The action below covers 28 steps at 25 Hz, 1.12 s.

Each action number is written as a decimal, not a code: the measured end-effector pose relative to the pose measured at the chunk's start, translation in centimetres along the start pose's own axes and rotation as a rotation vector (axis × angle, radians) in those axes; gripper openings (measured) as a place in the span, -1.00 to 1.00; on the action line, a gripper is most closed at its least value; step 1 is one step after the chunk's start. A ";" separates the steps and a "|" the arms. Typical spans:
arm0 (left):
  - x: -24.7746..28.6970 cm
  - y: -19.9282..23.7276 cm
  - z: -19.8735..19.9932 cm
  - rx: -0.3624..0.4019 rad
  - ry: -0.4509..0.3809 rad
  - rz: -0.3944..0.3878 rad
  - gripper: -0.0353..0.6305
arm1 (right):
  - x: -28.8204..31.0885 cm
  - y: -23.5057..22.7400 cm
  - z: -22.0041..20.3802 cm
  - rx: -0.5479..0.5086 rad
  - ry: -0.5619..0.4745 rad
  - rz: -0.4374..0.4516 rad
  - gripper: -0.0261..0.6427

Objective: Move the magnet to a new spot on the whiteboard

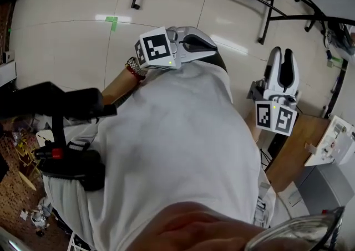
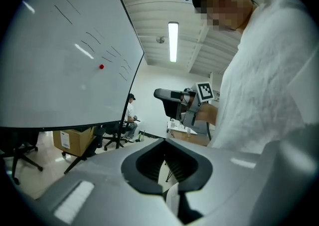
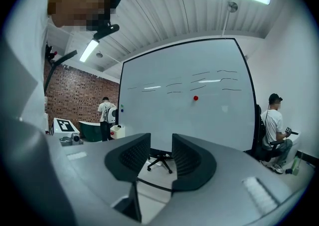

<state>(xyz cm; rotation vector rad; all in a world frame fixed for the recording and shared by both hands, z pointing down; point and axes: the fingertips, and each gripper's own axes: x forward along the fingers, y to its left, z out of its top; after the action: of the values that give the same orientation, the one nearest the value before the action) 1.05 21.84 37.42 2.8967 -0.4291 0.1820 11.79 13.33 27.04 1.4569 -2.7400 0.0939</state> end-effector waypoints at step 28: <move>0.4 1.8 4.2 0.074 -0.026 0.019 -0.88 | 2.4 4.9 0.3 -0.050 -0.010 0.281 -0.54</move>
<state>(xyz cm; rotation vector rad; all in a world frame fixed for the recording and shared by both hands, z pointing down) 1.28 19.07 33.72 2.9716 -0.4640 0.1668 6.40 14.10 26.68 1.0555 -2.9134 0.0253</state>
